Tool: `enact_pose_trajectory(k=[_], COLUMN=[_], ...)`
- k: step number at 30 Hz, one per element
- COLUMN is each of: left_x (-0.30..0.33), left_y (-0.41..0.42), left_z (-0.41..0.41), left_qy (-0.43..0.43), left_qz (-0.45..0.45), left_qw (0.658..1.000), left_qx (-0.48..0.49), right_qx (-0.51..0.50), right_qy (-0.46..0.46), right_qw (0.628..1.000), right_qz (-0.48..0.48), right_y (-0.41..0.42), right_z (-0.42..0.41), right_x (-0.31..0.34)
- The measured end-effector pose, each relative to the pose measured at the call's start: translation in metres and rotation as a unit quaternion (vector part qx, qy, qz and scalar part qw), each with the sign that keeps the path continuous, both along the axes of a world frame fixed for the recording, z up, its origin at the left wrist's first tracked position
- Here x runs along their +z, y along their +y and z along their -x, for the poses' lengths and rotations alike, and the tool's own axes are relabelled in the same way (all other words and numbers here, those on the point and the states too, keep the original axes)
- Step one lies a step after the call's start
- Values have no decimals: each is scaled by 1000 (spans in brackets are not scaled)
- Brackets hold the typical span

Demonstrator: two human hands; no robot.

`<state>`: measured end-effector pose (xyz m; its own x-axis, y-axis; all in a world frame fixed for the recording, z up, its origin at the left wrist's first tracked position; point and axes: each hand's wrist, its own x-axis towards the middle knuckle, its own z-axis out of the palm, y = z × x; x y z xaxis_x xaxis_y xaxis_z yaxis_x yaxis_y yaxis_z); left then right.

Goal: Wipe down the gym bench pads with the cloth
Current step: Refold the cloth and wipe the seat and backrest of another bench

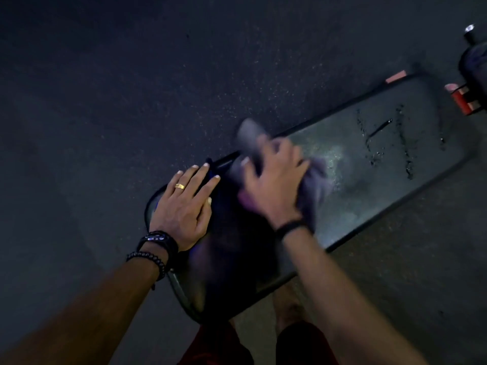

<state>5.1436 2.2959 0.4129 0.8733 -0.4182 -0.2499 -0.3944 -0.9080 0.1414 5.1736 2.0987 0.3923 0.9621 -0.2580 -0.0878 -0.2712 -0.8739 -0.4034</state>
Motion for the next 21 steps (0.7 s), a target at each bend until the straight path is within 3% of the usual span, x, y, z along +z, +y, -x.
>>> enact_pose_trajectory(k=[2,4,7,10,11,12,14,17,19,21], left_x=[0,1,0,-1,-1,0,1,3,2,1], left_y=[0,-1,-2,0,1,1,0,-2,-1,0], left_z=[-2,-2,-2,-1,0,0,1,-3,-3,-2], left_qy=[-7,-1,-5,2,5,7,9,1,2,2], left_qz=[-2,2,11,8,9,11,9,8,5,4], left_qw=[1000,1000,1000,1000,1000,1000,1000,1000,1000,1000], left_qx=[-1,8,11,15,18,20,20,13,15,17], right_qx=[135,154,-13,-231,-248,-219,-58,189,219,114], right_qy=[8,-16,4,47,50,50,7,-40,-54,-33], right_qw=[990,988,993,970,966,974,998,981,974,990], right_qz=[-37,-19,116,61,48,45,37,4,13,78], right_y=[20,-17,-90,-124,-112,-90,-37,-7,-44,-86], right_z=[47,44,-10,-68,-75,-75,-51,-16,-38,-78], right_x=[11,-1,-44,-51,-46,-40,-26,-20,-29,-48])
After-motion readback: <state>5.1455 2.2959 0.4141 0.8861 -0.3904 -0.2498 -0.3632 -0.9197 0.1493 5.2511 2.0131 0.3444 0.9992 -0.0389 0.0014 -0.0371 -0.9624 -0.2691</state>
